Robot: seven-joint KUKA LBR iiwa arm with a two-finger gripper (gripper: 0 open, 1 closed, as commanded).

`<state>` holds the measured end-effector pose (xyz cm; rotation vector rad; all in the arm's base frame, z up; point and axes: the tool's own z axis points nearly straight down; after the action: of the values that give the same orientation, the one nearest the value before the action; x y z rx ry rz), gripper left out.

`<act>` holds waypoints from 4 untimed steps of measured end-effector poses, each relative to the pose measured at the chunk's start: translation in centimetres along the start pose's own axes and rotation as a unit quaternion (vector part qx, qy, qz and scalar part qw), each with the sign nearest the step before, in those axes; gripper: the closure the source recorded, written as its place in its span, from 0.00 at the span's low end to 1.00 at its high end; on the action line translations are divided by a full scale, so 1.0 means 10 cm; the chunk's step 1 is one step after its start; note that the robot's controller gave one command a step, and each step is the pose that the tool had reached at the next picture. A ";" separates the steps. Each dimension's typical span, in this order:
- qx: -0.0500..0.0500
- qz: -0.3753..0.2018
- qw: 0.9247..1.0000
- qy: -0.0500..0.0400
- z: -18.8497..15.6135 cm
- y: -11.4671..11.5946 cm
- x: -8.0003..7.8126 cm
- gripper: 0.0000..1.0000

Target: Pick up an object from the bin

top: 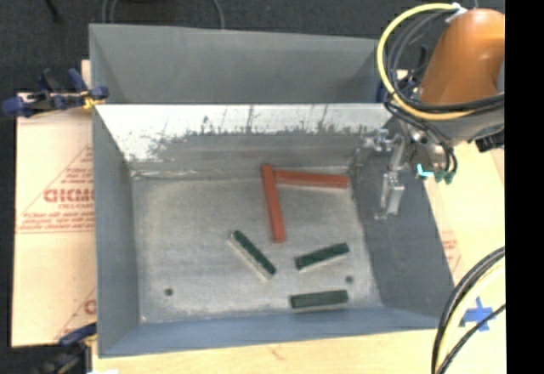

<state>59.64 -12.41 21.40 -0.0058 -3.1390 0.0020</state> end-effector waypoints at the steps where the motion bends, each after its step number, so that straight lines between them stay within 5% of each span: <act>1: 0.001 -0.001 1.000 -0.004 -0.04 0.00 -0.02 0.00; 2: -0.001 0.046 0.999 -0.006 0.60 0.06 -0.22 0.00; 3: -0.001 0.118 0.993 -0.002 0.67 -0.01 -0.36 0.00; 4: 0.000 0.131 0.991 -0.004 0.74 0.07 -0.47 0.00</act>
Offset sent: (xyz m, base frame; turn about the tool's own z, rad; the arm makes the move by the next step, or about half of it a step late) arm 0.0434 0.0141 -0.1440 0.2054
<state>64.29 -11.77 13.98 -0.4186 -3.1188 0.0019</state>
